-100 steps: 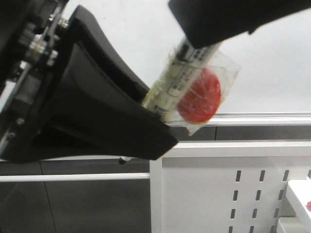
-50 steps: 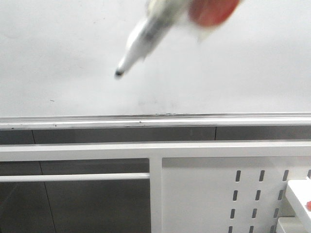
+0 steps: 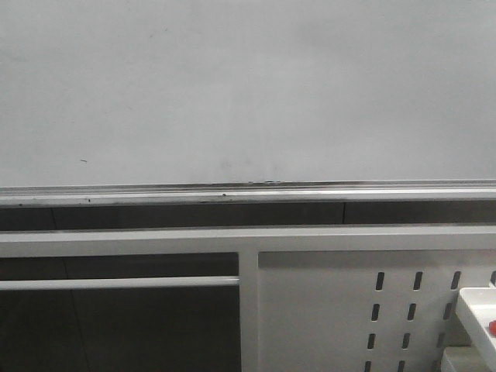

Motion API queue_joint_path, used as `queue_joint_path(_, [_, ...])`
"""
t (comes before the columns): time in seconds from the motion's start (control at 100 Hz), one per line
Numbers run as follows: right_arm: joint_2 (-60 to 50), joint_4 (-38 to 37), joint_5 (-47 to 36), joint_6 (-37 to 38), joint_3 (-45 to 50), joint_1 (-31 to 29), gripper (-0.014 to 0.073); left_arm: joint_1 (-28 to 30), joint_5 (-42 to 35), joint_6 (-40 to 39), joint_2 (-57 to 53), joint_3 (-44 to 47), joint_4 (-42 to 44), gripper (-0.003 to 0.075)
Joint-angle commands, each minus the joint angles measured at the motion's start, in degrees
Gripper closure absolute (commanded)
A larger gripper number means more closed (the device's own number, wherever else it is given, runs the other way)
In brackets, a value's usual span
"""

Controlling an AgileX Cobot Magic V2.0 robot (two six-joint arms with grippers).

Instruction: Write number 1 on whiteboard

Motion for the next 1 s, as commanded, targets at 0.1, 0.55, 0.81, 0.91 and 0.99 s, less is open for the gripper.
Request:
queue_joint_path(0.1, [1.0,-3.3,-7.1,-0.1,-1.1,-2.3,0.0645,11.4,-3.9,-1.4,-3.7,4.9,-2.6,0.074])
queue_joint_path(0.55, [9.7,-4.4,-16.0,-0.2,-1.1,-3.4,0.0643,24.7,3.8,-1.4,-3.8,6.2,-5.9,0.074])
queue_joint_path(0.81, [13.6,-4.4,-20.1,-0.2,-1.1,-9.1,0.0643,24.7,4.9,-1.4,-3.8,6.2,-5.9,0.074])
queue_joint_path(0.91, [14.5,-4.4,-21.5,-0.2,-1.1,-10.5,0.0643,24.7,4.9,-1.4,-3.8,6.2,-5.9,0.074])
queue_joint_path(0.99, [15.2,-4.4,-22.4,-0.2,-1.1,-10.9,0.0643,24.7,4.9,-1.4,-3.8,6.2,-5.9,0.074])
